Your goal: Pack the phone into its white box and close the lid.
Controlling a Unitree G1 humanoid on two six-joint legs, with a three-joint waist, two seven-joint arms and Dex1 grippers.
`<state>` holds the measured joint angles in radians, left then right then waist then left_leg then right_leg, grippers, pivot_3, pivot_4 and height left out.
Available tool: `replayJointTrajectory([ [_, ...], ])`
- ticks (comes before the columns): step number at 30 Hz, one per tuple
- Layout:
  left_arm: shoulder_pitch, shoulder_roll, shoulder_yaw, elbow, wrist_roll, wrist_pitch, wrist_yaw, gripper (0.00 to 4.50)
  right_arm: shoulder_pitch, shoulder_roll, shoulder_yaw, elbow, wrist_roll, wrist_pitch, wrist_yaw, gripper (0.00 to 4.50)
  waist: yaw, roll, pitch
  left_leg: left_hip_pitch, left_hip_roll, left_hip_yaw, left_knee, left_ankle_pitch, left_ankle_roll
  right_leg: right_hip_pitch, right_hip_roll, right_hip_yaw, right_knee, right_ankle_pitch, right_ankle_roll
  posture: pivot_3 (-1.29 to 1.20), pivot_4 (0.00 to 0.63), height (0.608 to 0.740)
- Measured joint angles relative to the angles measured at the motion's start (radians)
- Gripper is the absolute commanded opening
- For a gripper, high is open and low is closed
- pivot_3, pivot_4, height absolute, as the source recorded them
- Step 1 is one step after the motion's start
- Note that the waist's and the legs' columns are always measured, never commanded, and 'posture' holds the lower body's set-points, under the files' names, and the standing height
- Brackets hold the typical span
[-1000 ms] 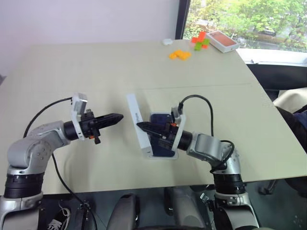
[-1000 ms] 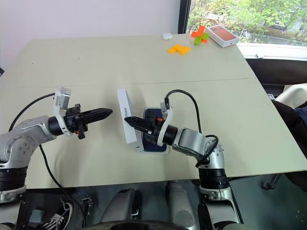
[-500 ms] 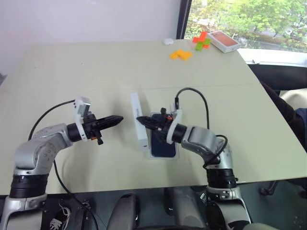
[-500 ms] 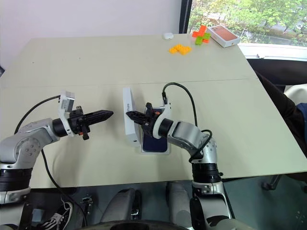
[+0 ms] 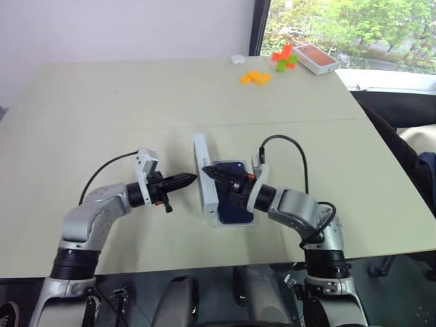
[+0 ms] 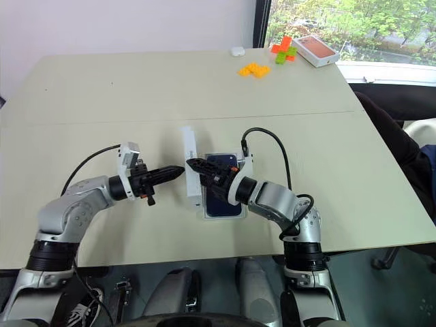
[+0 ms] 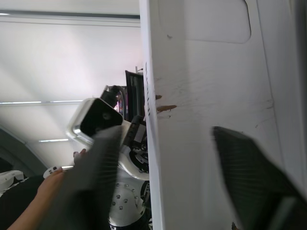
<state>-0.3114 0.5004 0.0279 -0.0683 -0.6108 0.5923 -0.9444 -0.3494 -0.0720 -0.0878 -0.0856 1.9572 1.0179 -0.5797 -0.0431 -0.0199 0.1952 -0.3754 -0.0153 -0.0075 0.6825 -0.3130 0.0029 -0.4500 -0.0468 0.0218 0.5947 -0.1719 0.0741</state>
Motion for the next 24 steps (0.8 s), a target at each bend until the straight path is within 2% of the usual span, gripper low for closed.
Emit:
replayJointTrajectory([
  [2,0.000,-0.015,-0.013,0.003,0.014,-0.018,0.006,0.00,0.000,-0.027,0.011,-0.006,0.000,0.004,0.010,4.48,0.001,0.000,0.000,0.000,0.000,0.000,0.000,0.000,0.000,0.000,0.000,0.000,0.000,0.000,0.000,0.00,0.150,0.740],
  [7,0.000,-0.021,-0.011,0.003,0.015,-0.021,0.009,0.00,-0.027,-0.228,0.025,-0.049,-0.013,0.030,0.097,4.48,0.002,0.000,0.000,0.000,-0.001,0.001,0.001,0.000,0.000,0.000,0.000,0.000,-0.001,0.000,0.000,0.00,0.150,0.740],
  [10,-0.002,-0.021,-0.010,0.003,0.014,-0.021,0.010,0.00,-0.027,-0.389,0.026,-0.098,-0.074,0.092,0.224,4.48,0.006,0.000,0.000,-0.001,-0.001,0.001,0.000,0.000,0.000,0.000,0.000,0.000,-0.001,-0.001,0.001,0.00,0.150,0.740],
  [14,-0.005,-0.041,-0.016,0.008,0.021,-0.032,0.012,0.00,-0.057,-0.644,-0.006,-0.139,-0.278,0.160,0.532,4.48,0.012,0.000,0.000,-0.001,-0.002,0.002,0.001,0.000,0.000,0.000,-0.001,0.001,-0.002,-0.002,0.003,0.00,0.150,0.740],
  [18,-0.017,-0.068,-0.044,0.009,0.027,-0.034,0.012,0.00,-0.071,-0.794,0.031,-0.208,-0.632,0.014,0.898,4.48,0.020,-0.001,0.000,0.000,-0.002,0.002,0.001,0.000,0.001,0.001,0.001,0.001,-0.001,-0.005,0.007,0.00,0.150,0.740],
  [21,-0.021,-0.087,-0.056,0.011,0.035,-0.037,0.011,0.00,-0.051,-0.815,0.088,-0.218,-0.868,-0.152,1.105,4.48,0.026,-0.001,0.000,0.000,-0.001,0.002,0.001,0.000,0.000,0.001,0.002,0.001,-0.001,-0.005,0.007,0.00,0.150,0.740],
  [24,-0.033,-0.093,-0.070,0.014,0.037,-0.037,0.010,0.00,-0.044,-0.809,0.132,-0.216,-1.004,-0.235,1.208,4.48,0.029,-0.001,0.000,0.000,-0.002,0.002,0.001,0.000,0.000,0.001,0.001,0.001,-0.001,-0.004,0.007,0.00,0.150,0.740],
])
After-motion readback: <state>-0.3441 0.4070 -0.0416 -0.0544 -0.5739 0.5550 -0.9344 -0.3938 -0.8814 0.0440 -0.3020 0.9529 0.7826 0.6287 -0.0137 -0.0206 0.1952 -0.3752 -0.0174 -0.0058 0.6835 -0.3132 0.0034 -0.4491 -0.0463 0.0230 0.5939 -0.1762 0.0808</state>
